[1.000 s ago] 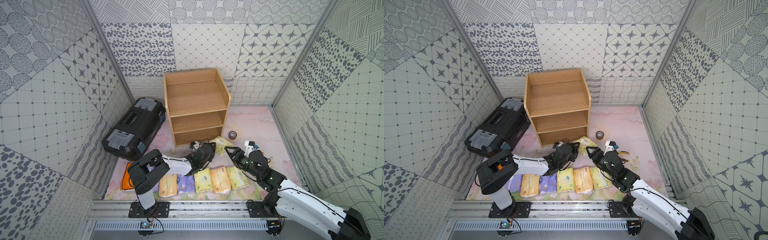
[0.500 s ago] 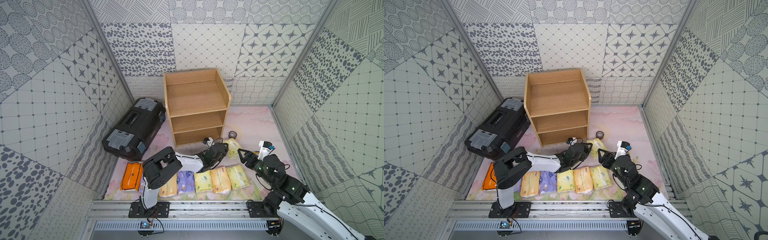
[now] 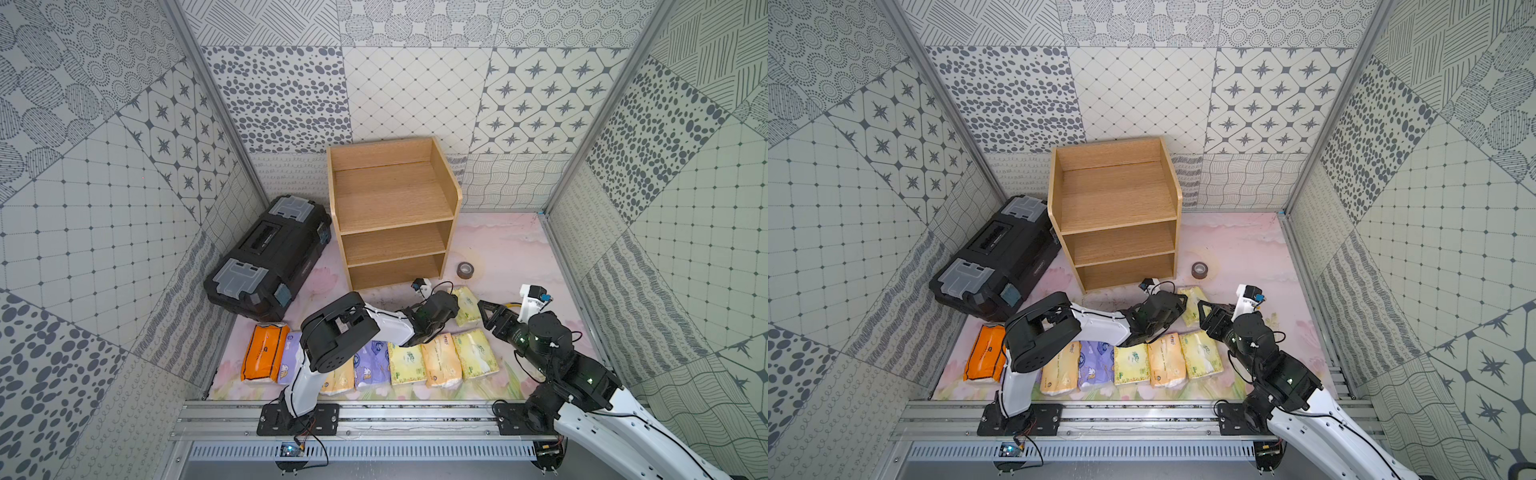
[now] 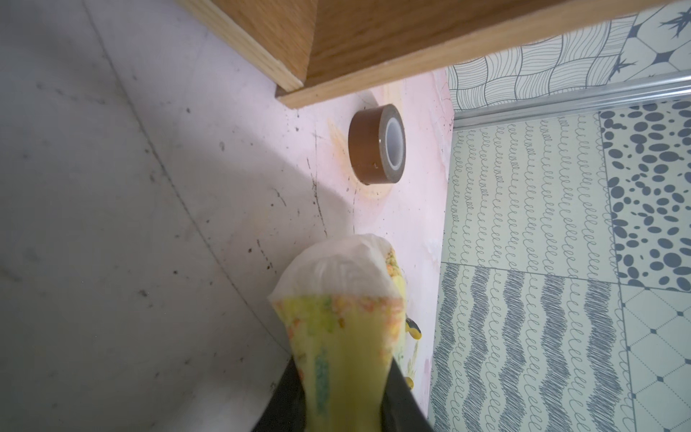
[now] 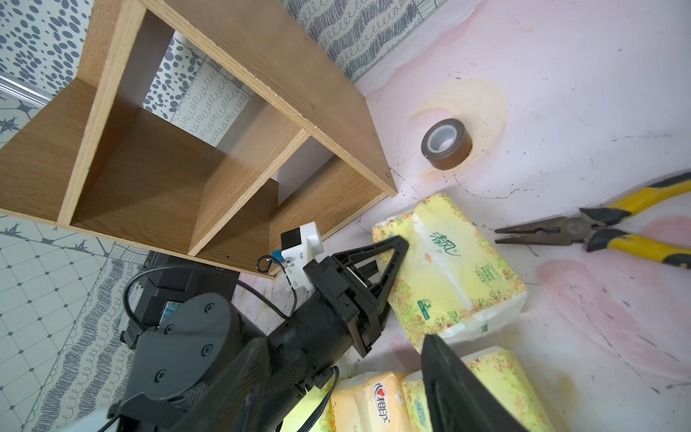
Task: Remove the tissue boxes from the shelf
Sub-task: Place the box of tissues at the center of the board.
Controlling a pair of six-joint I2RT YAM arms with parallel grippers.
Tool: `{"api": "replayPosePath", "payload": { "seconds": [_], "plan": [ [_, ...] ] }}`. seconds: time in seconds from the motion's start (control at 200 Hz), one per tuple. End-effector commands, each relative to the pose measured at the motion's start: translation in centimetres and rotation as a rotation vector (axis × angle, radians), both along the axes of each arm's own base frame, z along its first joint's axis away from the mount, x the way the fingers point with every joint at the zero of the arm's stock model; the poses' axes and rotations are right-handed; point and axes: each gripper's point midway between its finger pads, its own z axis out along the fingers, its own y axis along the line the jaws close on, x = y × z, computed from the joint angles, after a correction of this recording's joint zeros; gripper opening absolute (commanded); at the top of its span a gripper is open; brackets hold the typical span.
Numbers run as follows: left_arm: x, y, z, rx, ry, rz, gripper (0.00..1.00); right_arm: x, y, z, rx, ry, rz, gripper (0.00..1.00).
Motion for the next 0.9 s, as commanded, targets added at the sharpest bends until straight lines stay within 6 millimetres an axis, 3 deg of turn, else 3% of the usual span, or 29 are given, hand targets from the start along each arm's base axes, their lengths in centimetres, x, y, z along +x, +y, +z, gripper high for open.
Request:
{"api": "replayPosePath", "payload": {
  "seconds": [0.0,0.15,0.35,0.585,0.896],
  "plan": [
    [-0.3,1.0,-0.4,0.062,-0.026,-0.008,0.37,0.2,-0.6,0.6,0.001,-0.035,-0.026,0.69],
    [-0.6,1.7,0.1,0.083,-0.019,-0.002,0.64,0.4,-0.9,1.1,-0.005,-0.048,-0.045,0.69],
    [-1.7,5.1,2.5,0.172,-0.056,0.091,0.82,0.8,-2.0,1.2,-0.047,-0.068,-0.102,0.69],
    [-5.0,13.7,6.4,0.399,-0.141,0.293,0.86,1.9,-5.1,-1.7,-0.131,-0.06,-0.291,0.73],
    [-7.7,25.4,8.9,0.741,-0.204,0.398,0.98,4.3,-8.1,-4.3,-0.144,0.02,-0.413,0.76]
  ]
}}
